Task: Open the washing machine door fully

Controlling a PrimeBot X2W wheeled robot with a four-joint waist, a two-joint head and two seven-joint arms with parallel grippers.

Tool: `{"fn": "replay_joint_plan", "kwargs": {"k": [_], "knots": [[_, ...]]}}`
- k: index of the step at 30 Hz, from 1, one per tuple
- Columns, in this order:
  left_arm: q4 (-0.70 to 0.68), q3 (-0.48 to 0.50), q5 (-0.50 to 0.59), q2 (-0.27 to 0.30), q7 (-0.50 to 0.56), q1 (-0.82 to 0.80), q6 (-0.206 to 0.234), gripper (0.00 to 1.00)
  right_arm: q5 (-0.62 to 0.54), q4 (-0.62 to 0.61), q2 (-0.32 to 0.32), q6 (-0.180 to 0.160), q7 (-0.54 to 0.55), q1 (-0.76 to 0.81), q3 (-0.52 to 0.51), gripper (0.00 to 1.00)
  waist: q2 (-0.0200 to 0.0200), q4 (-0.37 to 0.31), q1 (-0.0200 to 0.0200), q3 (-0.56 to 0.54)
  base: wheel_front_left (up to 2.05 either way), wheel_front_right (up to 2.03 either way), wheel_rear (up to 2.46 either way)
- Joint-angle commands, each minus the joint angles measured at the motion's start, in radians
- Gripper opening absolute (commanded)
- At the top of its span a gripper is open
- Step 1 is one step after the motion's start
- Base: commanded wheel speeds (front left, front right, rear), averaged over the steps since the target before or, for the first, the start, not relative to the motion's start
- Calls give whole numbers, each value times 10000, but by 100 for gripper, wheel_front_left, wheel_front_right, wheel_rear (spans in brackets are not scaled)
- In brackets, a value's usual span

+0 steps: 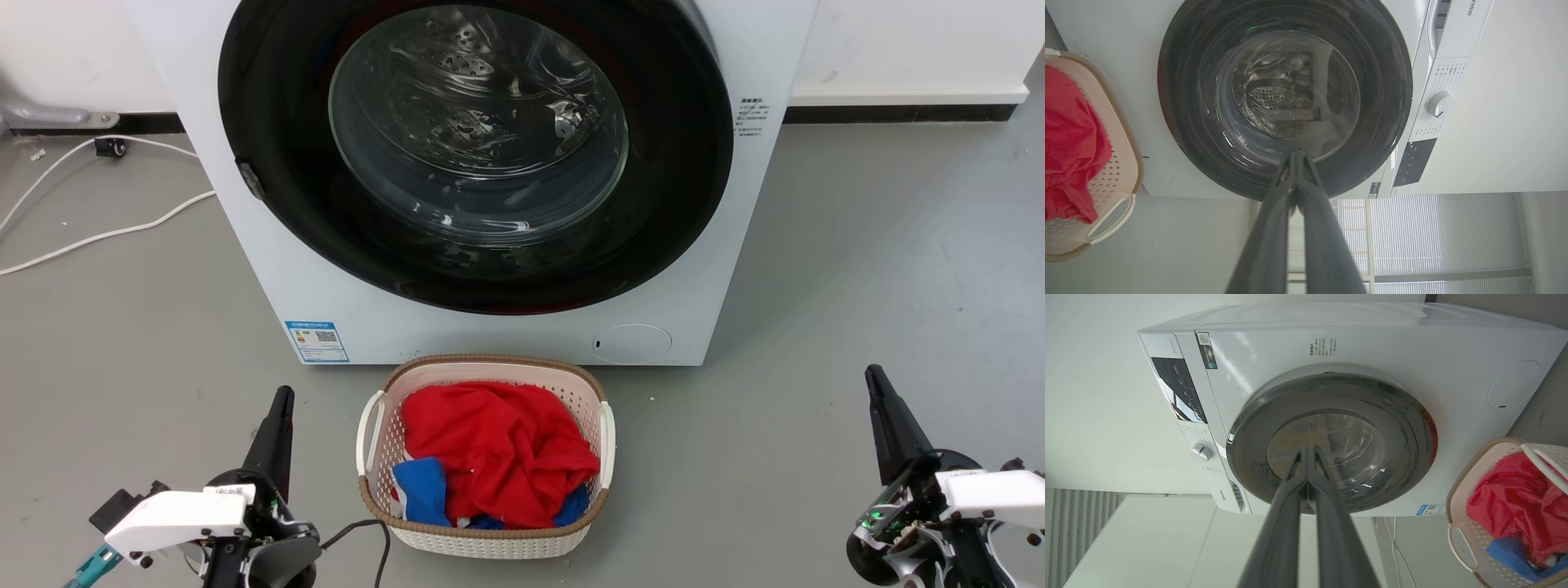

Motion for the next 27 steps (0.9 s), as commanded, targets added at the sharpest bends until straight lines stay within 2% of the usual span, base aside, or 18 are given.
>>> {"fn": "replay_joint_plan", "kwargs": {"k": [1,27], "knots": [[5,16,-17,-11,20,-84,-53,0,-77,9,39,0,9,-106,-13,0,-1,0,0,0,0,0,0],[4,15,-17,-11,19,-84,-53,0,-68,9,42,0,17,-107,-18,0,-1,0,0,0,0,0,0]]}}
